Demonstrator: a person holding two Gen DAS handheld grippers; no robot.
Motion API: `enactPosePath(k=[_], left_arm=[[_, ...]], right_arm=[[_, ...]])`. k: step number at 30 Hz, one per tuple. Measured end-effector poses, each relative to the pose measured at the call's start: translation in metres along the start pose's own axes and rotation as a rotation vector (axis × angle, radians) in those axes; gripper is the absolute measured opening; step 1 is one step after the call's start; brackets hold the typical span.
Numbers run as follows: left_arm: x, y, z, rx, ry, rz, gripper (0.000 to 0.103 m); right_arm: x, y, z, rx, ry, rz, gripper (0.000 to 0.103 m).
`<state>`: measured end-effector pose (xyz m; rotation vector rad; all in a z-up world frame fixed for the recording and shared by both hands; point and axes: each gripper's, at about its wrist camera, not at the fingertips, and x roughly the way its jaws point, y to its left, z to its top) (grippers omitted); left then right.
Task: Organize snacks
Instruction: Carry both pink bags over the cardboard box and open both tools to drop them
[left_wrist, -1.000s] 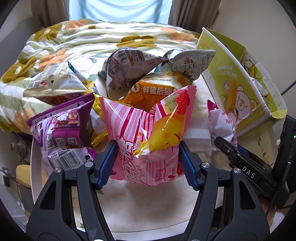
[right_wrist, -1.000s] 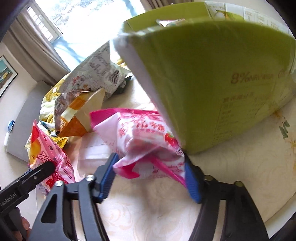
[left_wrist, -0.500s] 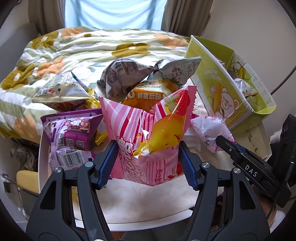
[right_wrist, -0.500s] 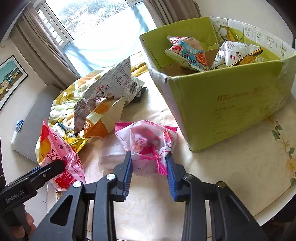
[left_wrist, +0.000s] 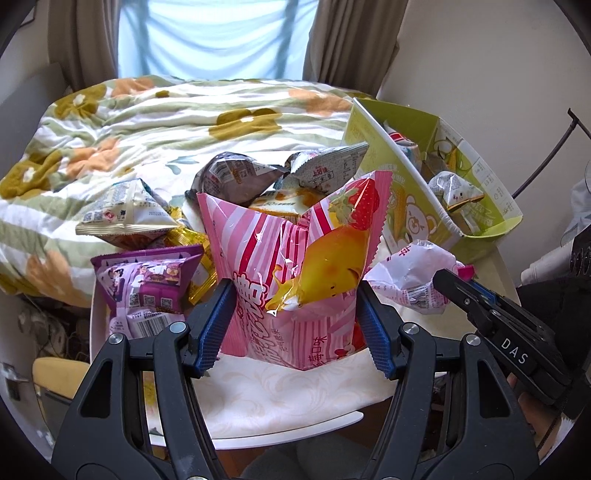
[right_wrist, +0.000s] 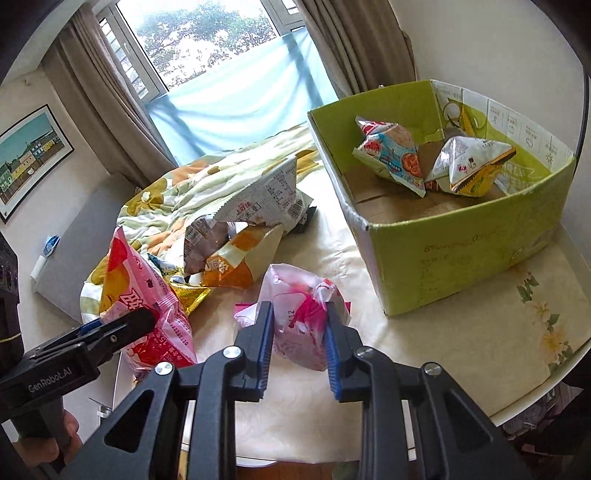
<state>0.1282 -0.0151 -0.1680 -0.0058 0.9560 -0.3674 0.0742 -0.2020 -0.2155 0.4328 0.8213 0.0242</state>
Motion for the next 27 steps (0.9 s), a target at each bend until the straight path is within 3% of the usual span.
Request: enactPosePath(k=[9, 14, 20, 27], left_arm=[[-0.05, -0.01, 0.042, 0.021, -0.092, -0.016, 0.062], [-0.06, -0.034, 0.075, 0.033, -0.146, -0.017, 0.062], [-0.04, -0.09, 0.112, 0.025, -0.171, -0.049, 0.062], [0.024, -0.169, 0.146, 0.025, -0.117, -0.078, 0.062]], right_arm=[[-0.061, 0.028, 0.046, -0.049, -0.09, 0.064, 0.023], [-0.086, 0.02, 0.085, -0.053, -0.144, 0.095, 0.023], [-0.099, -0.019, 0.126, -0.082, -0.167, 0.078, 0.023], [-0.099, -0.09, 0.163, -0.107, -0.133, 0.037, 0.023]])
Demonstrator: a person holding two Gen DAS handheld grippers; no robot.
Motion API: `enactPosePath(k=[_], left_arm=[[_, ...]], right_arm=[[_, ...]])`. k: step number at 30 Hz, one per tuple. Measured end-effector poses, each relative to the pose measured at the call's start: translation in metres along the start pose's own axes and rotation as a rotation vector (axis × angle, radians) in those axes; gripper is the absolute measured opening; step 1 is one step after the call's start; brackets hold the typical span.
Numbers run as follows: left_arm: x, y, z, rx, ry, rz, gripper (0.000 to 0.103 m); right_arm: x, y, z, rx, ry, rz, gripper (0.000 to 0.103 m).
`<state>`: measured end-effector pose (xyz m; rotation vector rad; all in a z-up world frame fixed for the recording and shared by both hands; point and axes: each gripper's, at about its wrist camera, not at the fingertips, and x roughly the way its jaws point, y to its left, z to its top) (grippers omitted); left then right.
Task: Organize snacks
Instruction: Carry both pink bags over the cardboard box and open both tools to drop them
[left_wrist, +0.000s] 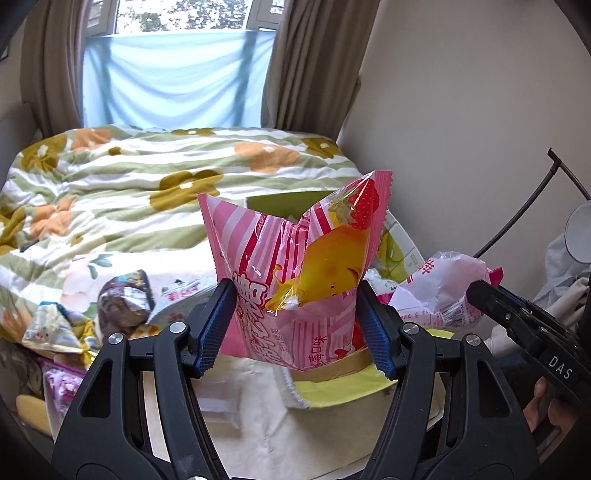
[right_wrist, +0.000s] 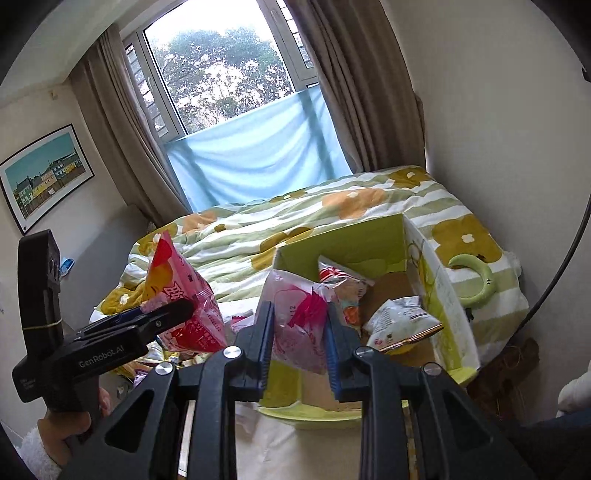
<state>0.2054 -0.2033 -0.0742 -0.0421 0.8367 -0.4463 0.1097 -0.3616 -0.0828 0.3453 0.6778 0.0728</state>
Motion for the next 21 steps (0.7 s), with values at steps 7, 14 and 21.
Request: enactPosePath(k=[7, 14, 21], left_arm=[[0.071, -0.043, 0.0, -0.037, 0.101, 0.027, 0.077], [0.069, -0.043, -0.012, -0.088, 0.099, 0.091, 0.103], [0.044, -0.011, -0.037, -0.139, 0.122, 0.12, 0.103]], right_arm=[[0.009, -0.064, 0.008, -0.005, 0.069, -0.008, 0.023], [0.02, -0.099, -0.001, 0.006, 0.141, 0.037, 0.023], [0.03, -0.092, -0.005, -0.007, 0.182, 0.081, 0.023]])
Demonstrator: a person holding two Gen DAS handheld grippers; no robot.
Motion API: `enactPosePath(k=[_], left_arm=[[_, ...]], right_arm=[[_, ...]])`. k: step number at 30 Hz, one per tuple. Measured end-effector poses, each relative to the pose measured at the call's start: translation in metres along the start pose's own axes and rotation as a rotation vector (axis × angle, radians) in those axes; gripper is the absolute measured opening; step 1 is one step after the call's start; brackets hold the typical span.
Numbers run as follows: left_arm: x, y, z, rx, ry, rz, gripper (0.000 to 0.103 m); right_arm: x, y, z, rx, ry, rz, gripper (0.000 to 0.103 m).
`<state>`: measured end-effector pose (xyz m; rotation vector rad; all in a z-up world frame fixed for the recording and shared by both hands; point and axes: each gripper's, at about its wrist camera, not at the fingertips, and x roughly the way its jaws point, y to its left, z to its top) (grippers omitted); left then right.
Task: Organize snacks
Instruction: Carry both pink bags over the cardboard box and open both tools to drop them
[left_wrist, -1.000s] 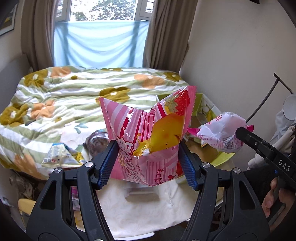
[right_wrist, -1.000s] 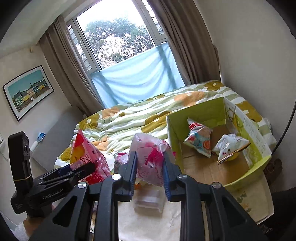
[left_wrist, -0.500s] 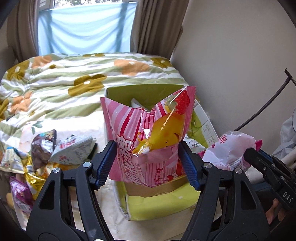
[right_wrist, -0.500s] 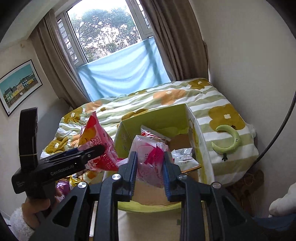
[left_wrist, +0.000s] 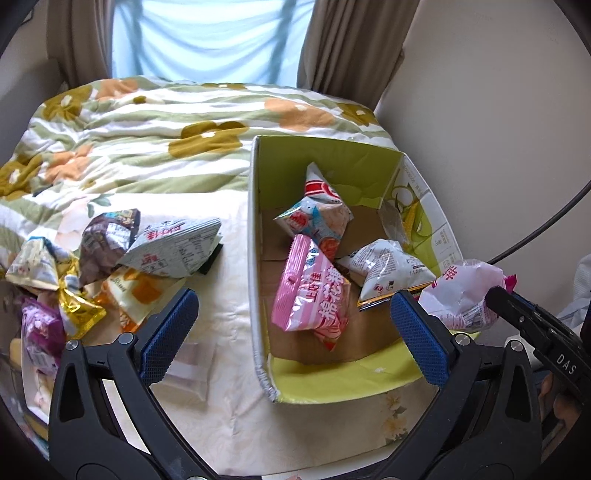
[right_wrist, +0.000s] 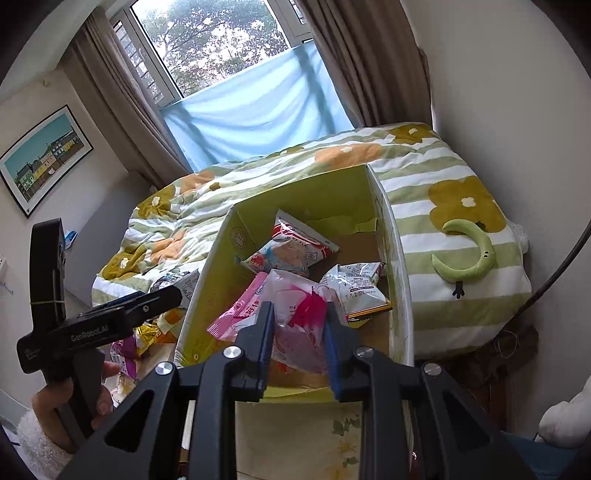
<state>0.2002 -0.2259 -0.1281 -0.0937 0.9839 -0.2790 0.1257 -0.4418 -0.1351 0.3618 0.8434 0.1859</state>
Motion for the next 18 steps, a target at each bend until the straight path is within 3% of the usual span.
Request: enactPosePath(k=[9, 10, 12, 13, 14, 18], left_arm=[[-0.016, 0.028, -0.012, -0.001, 0.006, 0.034, 0.103], [-0.016, 0.029, -0.015, 0.002, 0.009, 0.038, 0.103], [-0.013, 0.032, -0.018, 0.006, 0.021, 0.045, 0.103], [-0.011, 0.033, -0.021, 0.006, 0.028, 0.043, 0.103], [-0.01, 0.034, -0.024, 0.006, 0.033, 0.039, 0.103], [-0.005, 0.031, -0.029, 0.016, 0.045, 0.027, 0.103]], right_arm=[[0.024, 0.023, -0.001, -0.019, 0.056, -0.027, 0.026], [0.029, 0.023, -0.002, -0.017, 0.071, -0.037, 0.031], [0.038, 0.021, -0.006, -0.003, 0.1, -0.044, 0.059], [0.042, 0.019, -0.008, 0.003, 0.103, -0.048, 0.086], [0.043, 0.018, -0.01, 0.006, 0.1, -0.053, 0.1], [0.04, 0.018, -0.018, 0.003, 0.077, -0.055, 0.101]])
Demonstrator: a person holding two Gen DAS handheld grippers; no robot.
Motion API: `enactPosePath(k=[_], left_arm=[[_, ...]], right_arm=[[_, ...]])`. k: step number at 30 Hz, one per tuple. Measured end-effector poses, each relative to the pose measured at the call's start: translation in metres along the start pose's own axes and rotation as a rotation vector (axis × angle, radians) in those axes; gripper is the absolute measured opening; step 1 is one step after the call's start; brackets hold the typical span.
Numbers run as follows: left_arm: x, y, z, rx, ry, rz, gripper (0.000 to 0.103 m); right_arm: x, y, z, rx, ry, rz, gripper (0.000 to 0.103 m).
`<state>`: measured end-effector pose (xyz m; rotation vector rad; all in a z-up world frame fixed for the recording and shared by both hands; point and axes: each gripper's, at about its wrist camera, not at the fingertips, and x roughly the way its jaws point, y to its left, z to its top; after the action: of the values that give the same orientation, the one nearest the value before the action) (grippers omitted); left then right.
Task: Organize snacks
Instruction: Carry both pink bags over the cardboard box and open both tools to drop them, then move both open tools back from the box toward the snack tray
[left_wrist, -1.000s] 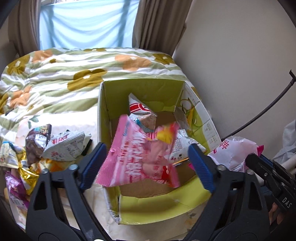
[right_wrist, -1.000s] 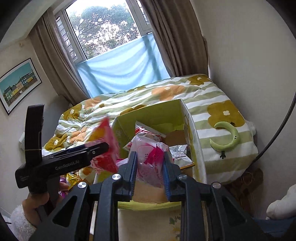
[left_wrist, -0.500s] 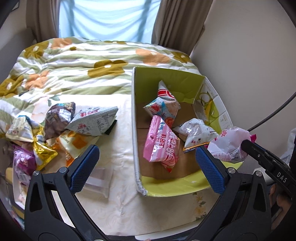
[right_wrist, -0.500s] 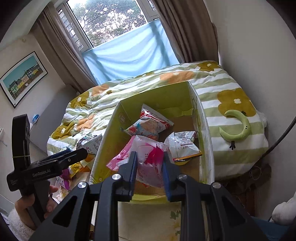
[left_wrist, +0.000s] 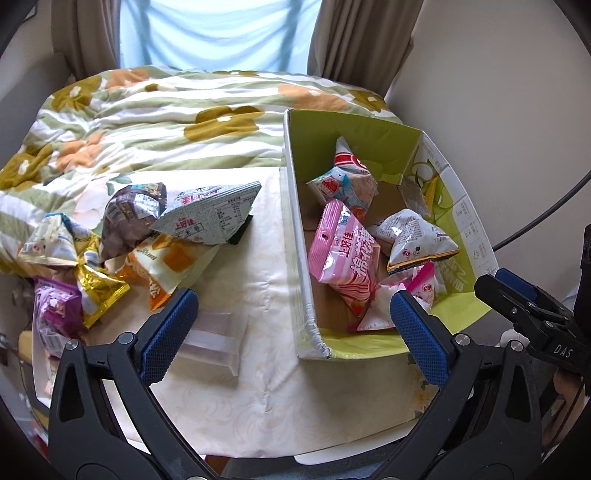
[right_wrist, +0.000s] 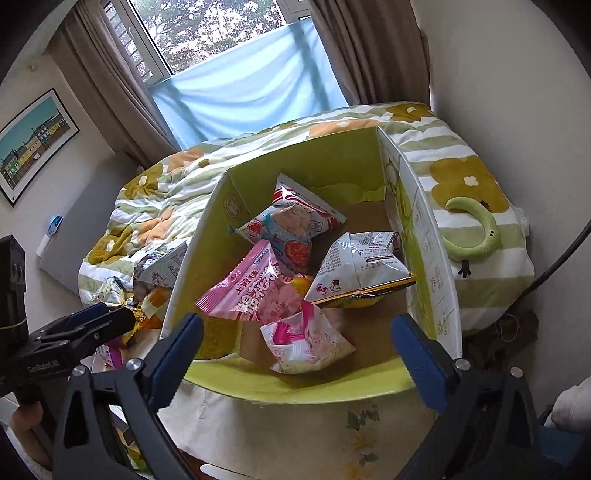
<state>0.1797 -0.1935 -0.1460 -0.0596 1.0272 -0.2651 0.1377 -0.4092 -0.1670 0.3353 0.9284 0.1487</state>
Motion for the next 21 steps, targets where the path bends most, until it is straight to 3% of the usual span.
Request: enactPosePath(k=[9, 15, 21], left_arm=[[-0.021, -0.019, 0.007, 0.047, -0.058, -0.016, 0.103], [-0.051, -0.024, 0.01, 0.044, -0.127, 0.03, 0.103], [-0.076, -0.02, 0.001, 0.012, -0.157, 0.1, 0.103]], right_arm=[[-0.021, 0.006, 0.0, -0.035, -0.046, -0.01, 0.101], [-0.043, 0.021, 0.007, -0.121, -0.084, -0.056, 0.101], [-0.062, 0.032, 0.014, -0.161, -0.102, -0.049, 0.101]])
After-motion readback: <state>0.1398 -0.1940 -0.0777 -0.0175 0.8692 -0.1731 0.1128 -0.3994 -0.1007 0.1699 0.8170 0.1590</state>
